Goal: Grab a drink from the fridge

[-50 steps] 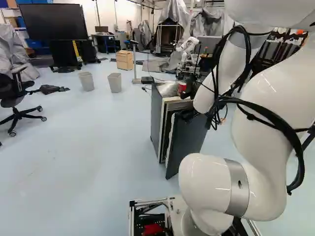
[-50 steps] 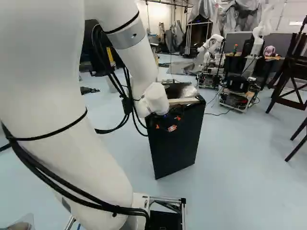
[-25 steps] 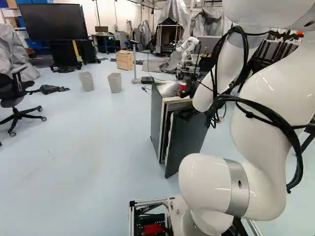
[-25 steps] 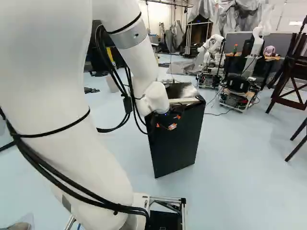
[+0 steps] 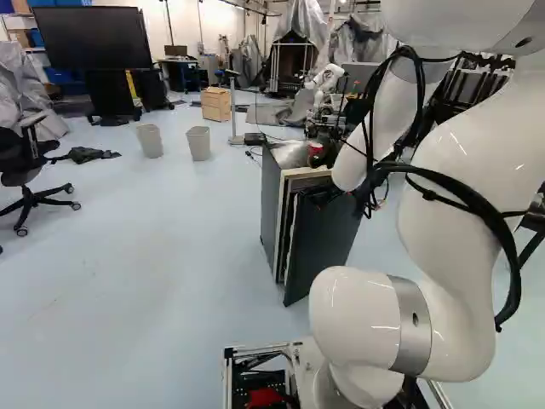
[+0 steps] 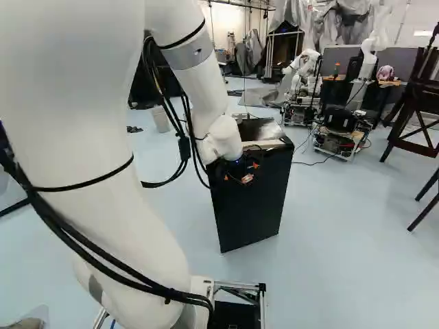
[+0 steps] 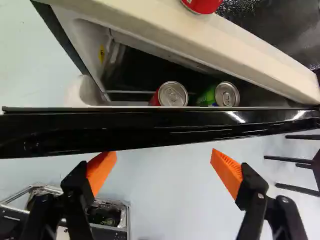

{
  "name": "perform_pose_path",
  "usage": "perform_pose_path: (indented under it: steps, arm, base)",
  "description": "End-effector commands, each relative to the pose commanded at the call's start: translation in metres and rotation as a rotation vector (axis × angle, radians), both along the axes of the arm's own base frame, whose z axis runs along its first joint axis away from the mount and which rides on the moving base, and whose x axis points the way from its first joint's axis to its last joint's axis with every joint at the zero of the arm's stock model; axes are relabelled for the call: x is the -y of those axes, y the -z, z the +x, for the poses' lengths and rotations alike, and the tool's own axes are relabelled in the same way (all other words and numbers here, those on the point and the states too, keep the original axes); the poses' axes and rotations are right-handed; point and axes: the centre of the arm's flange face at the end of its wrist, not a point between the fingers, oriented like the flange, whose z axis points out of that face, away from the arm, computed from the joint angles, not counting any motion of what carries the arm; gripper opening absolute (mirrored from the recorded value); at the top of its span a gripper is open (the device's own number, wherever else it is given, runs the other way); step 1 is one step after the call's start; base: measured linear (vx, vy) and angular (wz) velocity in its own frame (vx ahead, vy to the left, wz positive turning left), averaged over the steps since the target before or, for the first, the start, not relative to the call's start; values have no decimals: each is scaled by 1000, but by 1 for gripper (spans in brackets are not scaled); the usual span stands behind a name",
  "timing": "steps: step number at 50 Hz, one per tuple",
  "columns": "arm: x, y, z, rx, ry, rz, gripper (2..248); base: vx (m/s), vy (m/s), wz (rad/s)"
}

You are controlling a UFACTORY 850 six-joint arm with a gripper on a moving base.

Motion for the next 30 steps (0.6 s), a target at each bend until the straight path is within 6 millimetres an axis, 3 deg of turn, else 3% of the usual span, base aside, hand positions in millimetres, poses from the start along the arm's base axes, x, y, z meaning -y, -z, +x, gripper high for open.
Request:
perform_pose_path:
  steps: [30]
  arm:
    - [1, 0, 18, 6, -13, -2, 247]
  base:
    - [0, 0, 0]
